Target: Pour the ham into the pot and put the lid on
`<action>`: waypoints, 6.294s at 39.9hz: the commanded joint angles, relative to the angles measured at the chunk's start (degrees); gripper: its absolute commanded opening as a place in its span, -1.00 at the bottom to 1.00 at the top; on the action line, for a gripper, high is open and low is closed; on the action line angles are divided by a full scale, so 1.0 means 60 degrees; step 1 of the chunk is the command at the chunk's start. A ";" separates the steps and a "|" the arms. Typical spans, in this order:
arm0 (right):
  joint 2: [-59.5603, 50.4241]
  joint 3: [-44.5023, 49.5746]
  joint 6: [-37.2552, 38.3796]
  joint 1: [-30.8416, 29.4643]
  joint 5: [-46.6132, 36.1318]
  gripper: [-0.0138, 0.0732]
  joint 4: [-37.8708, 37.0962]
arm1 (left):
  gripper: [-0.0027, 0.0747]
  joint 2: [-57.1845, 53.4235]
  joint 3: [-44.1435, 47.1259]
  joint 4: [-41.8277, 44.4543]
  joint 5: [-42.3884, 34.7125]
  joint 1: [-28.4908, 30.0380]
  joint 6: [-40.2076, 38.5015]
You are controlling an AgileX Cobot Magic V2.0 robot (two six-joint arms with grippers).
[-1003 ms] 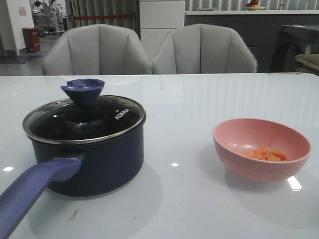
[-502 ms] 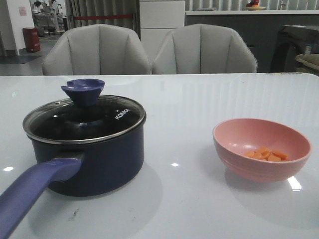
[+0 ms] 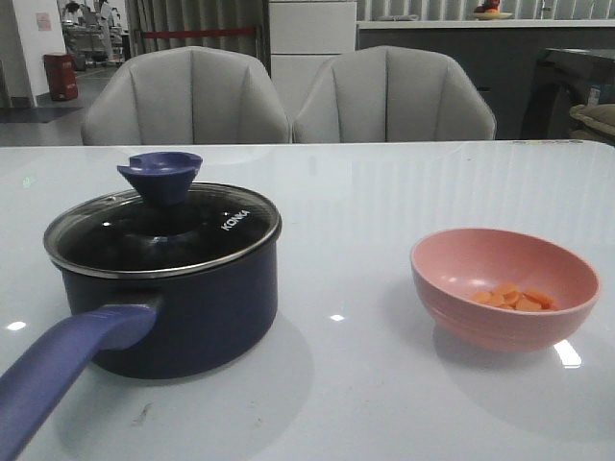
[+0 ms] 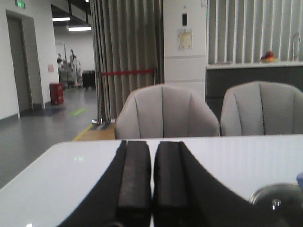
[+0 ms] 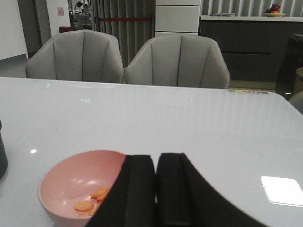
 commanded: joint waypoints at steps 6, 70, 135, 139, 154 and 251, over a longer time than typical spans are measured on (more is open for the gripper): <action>-0.0188 0.0076 -0.0036 -0.0054 -0.0807 -0.34 -0.0091 | -0.64 0.0248 -0.0761 -0.1401 -0.0444 -0.0082 -0.0094; -0.0188 0.0076 -0.0036 -0.0054 -0.0807 -0.34 -0.0091 | 0.72 0.3817 -0.4801 -0.1663 0.5145 -0.0739 -0.0094; -0.0188 0.0076 -0.0036 -0.0054 -0.0807 -0.34 -0.0091 | 0.72 1.6363 -1.4557 -0.0411 1.1382 -0.5410 -0.3114; -0.0188 0.0076 -0.0036 -0.0054 -0.0807 -0.34 -0.0091 | 0.72 1.6520 -1.4601 -0.0391 1.1455 -0.5389 -0.3114; -0.0188 0.0076 -0.0036 -0.0054 -0.0807 -0.34 -0.0091 | 0.59 1.6958 -1.4624 -0.0802 1.1800 -0.4962 -0.3138; -0.0188 0.0076 -0.0036 -0.0054 -0.0807 -0.34 -0.0091 | -0.53 1.4528 -1.3097 -0.2623 1.2404 0.0330 0.0491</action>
